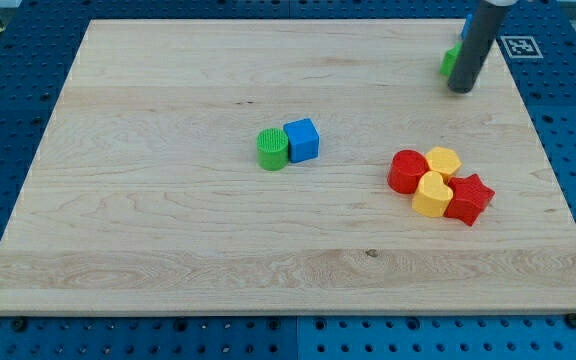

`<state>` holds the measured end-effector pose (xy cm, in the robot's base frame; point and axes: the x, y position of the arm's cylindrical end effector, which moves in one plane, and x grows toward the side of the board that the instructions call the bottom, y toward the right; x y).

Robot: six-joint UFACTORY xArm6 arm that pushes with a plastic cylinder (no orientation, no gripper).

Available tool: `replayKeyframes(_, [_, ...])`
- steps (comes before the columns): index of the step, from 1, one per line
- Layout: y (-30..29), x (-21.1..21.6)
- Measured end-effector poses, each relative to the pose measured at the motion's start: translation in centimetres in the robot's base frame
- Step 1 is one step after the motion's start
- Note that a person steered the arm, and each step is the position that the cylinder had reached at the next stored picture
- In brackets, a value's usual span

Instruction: Push the green star towards the bottom of the blue triangle

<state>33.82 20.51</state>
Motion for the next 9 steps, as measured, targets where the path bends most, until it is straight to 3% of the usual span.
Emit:
replayKeyframes(2, [-3.8, -1.7])
replayKeyframes(4, [0.0, -4.7])
replayKeyframes(9, [2.4, -5.5])
